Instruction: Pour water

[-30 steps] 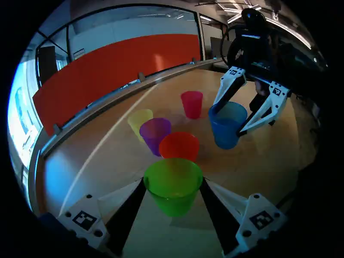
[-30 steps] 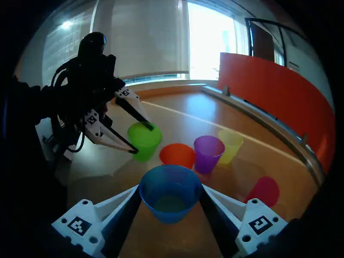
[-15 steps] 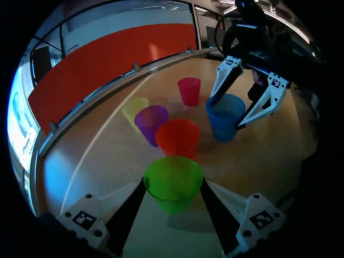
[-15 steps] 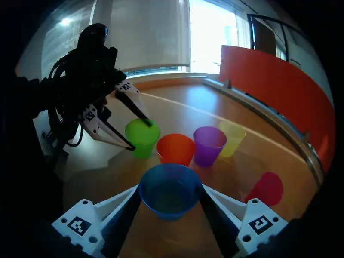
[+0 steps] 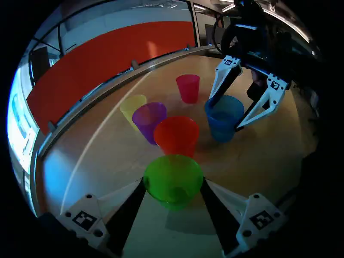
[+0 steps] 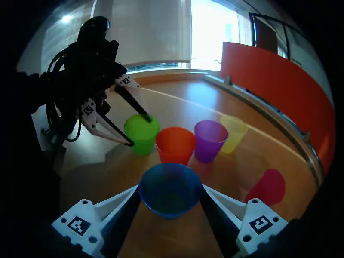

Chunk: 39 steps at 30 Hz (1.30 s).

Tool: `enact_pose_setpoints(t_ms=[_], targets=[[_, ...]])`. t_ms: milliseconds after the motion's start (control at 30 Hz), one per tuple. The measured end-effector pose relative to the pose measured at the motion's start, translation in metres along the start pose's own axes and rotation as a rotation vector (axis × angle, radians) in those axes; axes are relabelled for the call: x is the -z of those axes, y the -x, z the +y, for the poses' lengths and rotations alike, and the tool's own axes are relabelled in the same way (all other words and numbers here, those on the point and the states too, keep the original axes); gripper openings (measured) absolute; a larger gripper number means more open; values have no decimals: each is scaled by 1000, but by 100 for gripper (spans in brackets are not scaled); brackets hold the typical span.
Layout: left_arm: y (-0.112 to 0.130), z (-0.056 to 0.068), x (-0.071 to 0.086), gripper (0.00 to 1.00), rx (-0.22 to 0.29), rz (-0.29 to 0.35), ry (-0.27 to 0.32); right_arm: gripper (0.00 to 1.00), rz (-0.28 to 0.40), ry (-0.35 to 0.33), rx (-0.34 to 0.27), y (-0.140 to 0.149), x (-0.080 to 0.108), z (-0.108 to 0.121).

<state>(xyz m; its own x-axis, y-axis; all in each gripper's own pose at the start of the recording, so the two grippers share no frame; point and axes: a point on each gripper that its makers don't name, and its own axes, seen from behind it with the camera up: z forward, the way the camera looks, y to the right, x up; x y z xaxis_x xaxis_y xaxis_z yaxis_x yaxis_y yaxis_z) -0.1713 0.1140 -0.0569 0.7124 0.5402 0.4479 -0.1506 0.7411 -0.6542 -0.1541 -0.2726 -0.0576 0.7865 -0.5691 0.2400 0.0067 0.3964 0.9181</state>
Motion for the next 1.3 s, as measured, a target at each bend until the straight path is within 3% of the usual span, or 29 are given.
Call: enact_pose_setpoints(t_ms=[1300], targets=[[26,-6,1,87,33,-45,2,94,-13,5,-13,15,-4,-4]])
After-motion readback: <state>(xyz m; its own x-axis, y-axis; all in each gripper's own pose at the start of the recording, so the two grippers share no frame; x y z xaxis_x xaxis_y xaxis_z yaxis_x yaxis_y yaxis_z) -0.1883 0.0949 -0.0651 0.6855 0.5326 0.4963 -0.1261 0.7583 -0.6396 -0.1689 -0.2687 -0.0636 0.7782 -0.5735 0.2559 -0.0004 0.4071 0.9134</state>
